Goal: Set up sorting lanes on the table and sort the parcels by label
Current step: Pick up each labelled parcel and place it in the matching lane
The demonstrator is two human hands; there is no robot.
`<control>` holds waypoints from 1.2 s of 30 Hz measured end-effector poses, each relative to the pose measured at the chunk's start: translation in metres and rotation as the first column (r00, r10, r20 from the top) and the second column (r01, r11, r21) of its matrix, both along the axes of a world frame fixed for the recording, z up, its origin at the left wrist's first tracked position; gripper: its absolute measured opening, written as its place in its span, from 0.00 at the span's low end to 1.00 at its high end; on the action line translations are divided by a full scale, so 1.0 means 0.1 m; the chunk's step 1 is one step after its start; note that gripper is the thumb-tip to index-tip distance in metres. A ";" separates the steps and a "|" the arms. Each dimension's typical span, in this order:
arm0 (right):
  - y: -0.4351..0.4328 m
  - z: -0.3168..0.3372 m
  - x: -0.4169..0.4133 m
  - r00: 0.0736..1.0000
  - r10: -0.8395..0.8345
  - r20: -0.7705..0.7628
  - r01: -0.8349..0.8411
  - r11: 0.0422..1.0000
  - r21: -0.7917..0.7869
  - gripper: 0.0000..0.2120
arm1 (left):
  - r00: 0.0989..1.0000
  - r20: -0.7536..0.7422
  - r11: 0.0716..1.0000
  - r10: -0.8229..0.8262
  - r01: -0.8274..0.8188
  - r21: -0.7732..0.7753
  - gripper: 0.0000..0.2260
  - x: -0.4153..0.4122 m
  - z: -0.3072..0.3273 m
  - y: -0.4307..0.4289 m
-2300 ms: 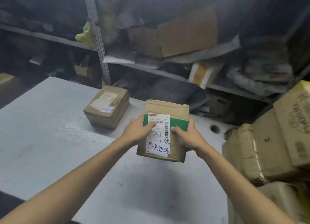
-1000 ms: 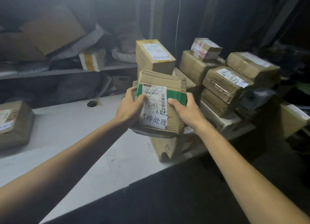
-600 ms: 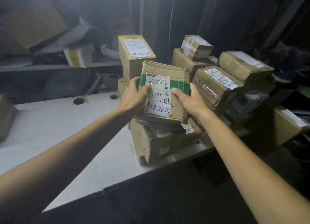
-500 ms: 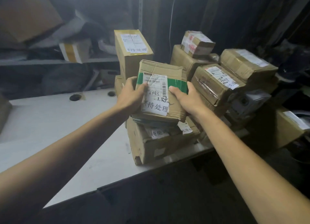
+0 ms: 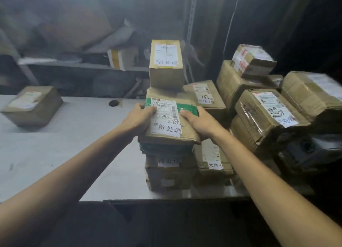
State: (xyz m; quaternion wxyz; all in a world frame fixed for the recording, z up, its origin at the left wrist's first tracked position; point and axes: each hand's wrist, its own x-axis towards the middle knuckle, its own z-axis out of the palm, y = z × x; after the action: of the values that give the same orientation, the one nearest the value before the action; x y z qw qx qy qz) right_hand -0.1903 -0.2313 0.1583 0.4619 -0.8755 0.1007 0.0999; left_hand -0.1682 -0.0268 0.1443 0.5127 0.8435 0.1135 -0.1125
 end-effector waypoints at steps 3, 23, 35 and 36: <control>-0.05 0.00 0.04 0.998 0.058 -0.013 -0.058 0.998 0.008 0.29 | 1.000 -0.019 0.998 0.022 -0.020 0.066 0.23 -0.06 0.06 -0.06; 1.29 0.56 0.12 0.806 0.484 0.340 -0.380 0.865 -0.329 0.20 | 0.923 0.385 0.955 0.012 -0.125 0.268 0.18 -0.32 0.47 0.79; 4.20 0.40 0.49 0.640 0.695 0.328 -0.633 0.718 -0.289 0.16 | 0.919 0.326 0.881 0.222 -0.333 0.335 0.14 -0.57 0.42 3.60; 4.39 0.36 0.53 0.632 0.715 0.299 -0.650 0.699 -0.299 0.17 | 0.919 0.314 0.878 0.239 -0.342 0.333 0.13 -0.55 0.38 3.78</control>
State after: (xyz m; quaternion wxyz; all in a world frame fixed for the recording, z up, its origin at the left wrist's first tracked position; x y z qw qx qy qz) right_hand -0.1374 0.2075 0.1941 0.3264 -0.8834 -0.3262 0.0811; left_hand -0.2233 0.3508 0.1827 0.3602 0.9073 0.1903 0.1039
